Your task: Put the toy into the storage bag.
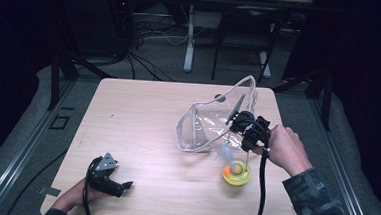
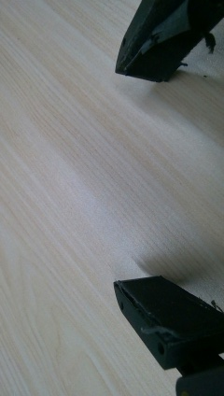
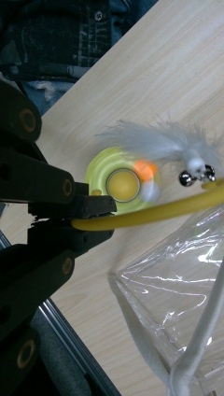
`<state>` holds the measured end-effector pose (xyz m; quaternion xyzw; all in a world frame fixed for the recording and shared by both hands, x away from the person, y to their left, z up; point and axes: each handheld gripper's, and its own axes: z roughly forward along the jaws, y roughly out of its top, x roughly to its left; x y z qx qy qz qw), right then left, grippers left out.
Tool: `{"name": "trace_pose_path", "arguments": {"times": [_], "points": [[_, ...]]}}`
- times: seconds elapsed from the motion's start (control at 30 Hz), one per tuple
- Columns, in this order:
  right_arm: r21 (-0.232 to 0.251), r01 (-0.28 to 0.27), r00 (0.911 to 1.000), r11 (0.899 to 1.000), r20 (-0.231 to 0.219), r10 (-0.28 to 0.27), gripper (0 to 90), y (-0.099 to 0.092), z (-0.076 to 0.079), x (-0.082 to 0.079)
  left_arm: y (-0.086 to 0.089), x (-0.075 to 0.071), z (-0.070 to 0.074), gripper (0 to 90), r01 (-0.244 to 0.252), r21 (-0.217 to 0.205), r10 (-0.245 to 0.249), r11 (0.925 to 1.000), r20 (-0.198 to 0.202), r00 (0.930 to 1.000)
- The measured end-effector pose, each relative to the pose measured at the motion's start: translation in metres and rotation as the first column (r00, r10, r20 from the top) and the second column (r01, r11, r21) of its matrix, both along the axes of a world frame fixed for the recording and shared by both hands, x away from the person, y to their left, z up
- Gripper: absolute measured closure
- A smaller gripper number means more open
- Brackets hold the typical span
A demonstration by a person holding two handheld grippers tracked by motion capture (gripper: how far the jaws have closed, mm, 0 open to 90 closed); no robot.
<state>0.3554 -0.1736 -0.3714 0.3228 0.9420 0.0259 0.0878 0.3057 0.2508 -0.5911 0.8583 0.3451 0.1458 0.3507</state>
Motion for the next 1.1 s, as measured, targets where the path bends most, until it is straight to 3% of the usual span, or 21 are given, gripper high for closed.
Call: {"name": "trace_pose_path", "arguments": {"times": [0.4, 0.67, 0.87, 1.1], "points": [[-0.028, 0.04, 0.9992, 0.999, 0.011, -0.039, 87.0, -0.018, 0.01, -0.002, 0.0, 0.0, 0.0, 0.1, 0.0, 0.0, 0.0, 1.0, 0.0, 1.0], [-0.018, 0.08, 0.9966, 0.997, 0.02, -0.079, 87.4, -0.031, 0.012, -0.001, 0.0, 0.0, 0.0, 0.1, 0.0, -0.001, 0.0, 1.0, 0.001, 1.0], [-0.043, 0.088, 0.9959, 0.995, 0.025, -0.087, 87.5, -0.038, 0.016, -0.002, 0.0, 0.0, 0.0, 0.1, 0.0, 0.0, 0.0, 1.0, 0.0, 1.0], [-0.03, 0.126, 0.9916, 0.992, 0.034, -0.125, 87.5, -0.052, 0.024, 0.003, 0.0, 0.0, 0.0, 0.1, -0.002, -0.002, 0.002, 1.0, 0.0, 1.0]]}}
